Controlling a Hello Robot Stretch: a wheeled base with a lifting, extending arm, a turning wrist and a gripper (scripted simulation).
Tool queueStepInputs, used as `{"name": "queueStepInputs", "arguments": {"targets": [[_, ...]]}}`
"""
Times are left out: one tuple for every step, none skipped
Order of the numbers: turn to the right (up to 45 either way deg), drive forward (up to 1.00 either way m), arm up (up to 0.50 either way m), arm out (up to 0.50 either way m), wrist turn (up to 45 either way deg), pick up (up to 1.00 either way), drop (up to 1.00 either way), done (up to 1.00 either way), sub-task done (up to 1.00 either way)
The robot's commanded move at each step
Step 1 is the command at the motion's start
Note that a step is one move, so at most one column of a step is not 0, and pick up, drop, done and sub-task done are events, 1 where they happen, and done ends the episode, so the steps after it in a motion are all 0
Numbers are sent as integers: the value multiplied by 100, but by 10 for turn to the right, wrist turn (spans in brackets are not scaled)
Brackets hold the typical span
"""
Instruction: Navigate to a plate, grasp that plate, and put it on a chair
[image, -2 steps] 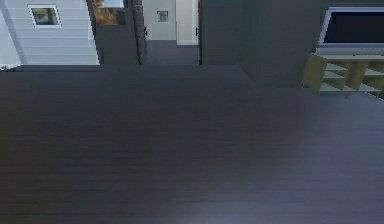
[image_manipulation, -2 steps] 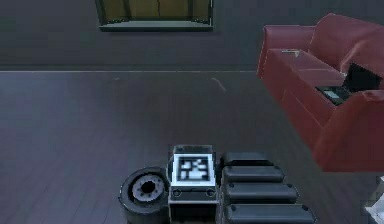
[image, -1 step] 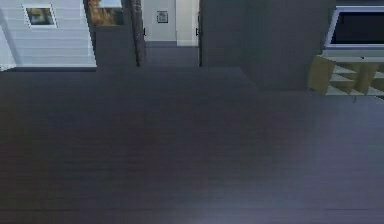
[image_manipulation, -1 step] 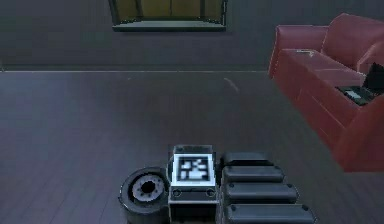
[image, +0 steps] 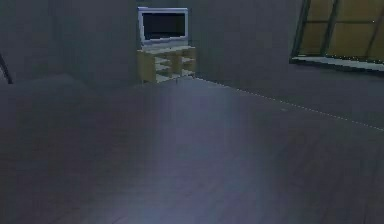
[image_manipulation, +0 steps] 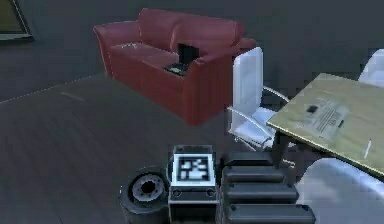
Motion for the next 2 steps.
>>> {"name": "queueStepInputs", "arguments": {"targets": [[450,0,0,0,0,0,0,0,0],[450,0,0,0,0,0,0,0,0]]}}
